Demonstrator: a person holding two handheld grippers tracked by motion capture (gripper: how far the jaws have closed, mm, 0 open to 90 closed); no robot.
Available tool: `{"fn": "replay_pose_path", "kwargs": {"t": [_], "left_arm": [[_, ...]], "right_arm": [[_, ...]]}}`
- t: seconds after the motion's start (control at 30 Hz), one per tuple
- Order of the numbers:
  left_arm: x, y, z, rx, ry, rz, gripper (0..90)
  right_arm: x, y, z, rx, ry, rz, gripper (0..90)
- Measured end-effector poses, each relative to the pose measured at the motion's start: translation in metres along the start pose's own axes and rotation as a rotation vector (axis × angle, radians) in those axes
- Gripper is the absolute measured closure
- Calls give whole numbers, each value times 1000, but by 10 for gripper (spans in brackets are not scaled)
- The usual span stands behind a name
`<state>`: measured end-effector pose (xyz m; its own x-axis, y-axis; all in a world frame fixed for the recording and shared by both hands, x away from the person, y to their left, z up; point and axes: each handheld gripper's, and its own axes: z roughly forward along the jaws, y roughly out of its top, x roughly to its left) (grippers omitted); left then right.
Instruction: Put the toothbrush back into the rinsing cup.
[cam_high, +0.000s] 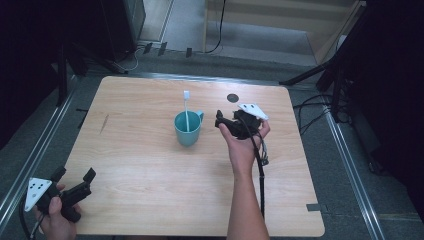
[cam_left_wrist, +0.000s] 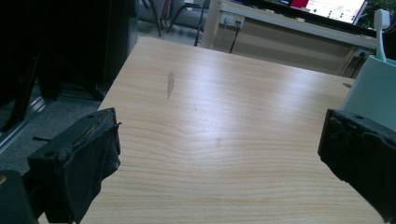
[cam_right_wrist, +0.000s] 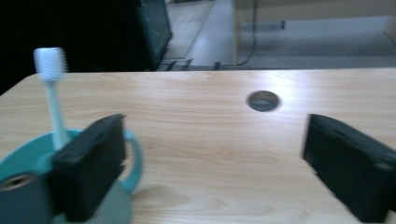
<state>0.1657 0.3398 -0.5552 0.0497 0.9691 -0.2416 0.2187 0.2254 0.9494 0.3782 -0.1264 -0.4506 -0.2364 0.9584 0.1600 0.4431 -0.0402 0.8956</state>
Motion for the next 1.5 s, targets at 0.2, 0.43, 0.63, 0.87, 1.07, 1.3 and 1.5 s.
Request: {"fn": "replay_pose_path", "kwargs": {"t": [0.2, 0.43, 0.63, 0.87, 1.07, 1.3, 1.5], "left_arm": [[0, 0, 0, 0, 0, 1, 0], [0, 0, 0, 0, 1, 0, 0], [0, 0, 0, 2, 2, 4, 0], [0, 0, 0, 2, 4, 6, 0], [0, 0, 0, 0, 5, 7, 0], [0, 0, -1, -2, 7, 6, 0], [-1, 0, -1, -1, 10, 9, 0]], "right_arm": [[-27, -1, -12, -7, -41, 8, 0], [-62, -9, -27, -31, -74, 21, 0], [-85, -22, -37, -41, -96, 30, 0], [-103, -37, -50, -53, -101, 16, 0], [-110, -55, -63, -61, -78, -15, 0], [-130, -80, -81, -78, -109, 4, 0], [-140, -92, -94, -86, -125, -31, 0]]}}
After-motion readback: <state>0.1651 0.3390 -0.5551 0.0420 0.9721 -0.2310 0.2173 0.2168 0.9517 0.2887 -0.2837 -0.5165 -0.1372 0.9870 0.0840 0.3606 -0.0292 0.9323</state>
